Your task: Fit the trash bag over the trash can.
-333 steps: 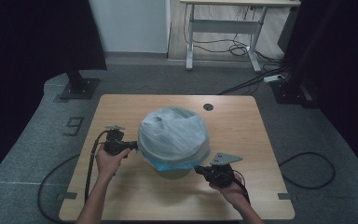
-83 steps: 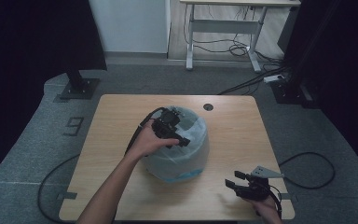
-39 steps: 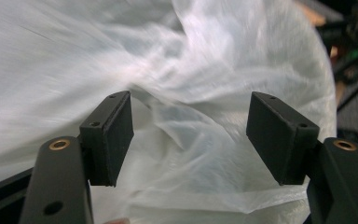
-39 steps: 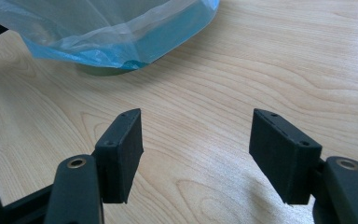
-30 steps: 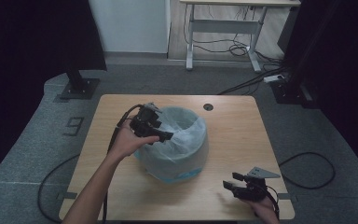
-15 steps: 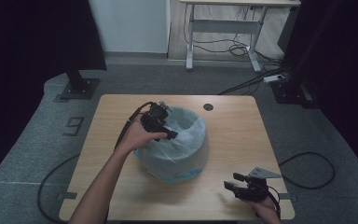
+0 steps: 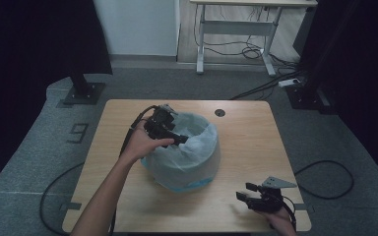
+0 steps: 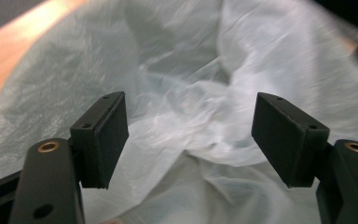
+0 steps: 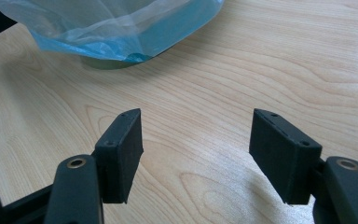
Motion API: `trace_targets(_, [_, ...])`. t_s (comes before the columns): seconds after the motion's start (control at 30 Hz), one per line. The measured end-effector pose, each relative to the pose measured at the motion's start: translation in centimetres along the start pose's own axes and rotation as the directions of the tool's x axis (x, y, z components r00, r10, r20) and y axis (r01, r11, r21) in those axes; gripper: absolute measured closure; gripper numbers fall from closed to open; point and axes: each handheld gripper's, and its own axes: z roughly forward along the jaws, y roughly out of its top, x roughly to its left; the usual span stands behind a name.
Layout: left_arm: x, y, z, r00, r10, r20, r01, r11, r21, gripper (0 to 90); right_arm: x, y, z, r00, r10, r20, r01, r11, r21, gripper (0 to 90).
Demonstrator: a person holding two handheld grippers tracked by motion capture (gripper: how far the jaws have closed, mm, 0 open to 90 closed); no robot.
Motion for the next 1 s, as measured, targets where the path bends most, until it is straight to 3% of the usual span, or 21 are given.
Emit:
trace_targets(0.23, [-1.1,-1.3,-2.8,0.9999,0.016,0.003,-0.015,0.9965,-0.082,26.8,0.0,0.0,-0.1,1.0000,-0.006,0.003,0.006,1.000,0.001,34.0])
trace_targets(0.4, [-1.9,-3.4,-4.9,0.9997,0.026,-0.004,-0.026,0.9896,-0.141,26.8,0.0,0.0,-0.2,1.0000,-0.002,0.005,0.002,1.000,-0.004,33.9])
trace_targets(0.6, [-1.8,-6.6,-6.6,0.9997,-0.014,-0.022,0.010,0.9811,-0.193,26.8,0.0,0.0,-0.2,1.0000,0.001,0.006,-0.001,1.000,-0.003,33.8])
trace_targets(0.8, [-1.5,-10.2,-7.5,0.9964,-0.036,-0.077,0.019,0.9789,-0.204,26.8,0.0,0.0,-0.2,1.0000,0.000,0.009,0.000,1.000,-0.002,33.8])
trace_targets(1.0, [-1.5,-13.7,-7.5,0.9925,-0.046,-0.114,0.024,0.9815,-0.190,26.9,-0.1,0.0,-0.2,0.9999,0.001,0.012,-0.001,1.000,-0.001,33.8])
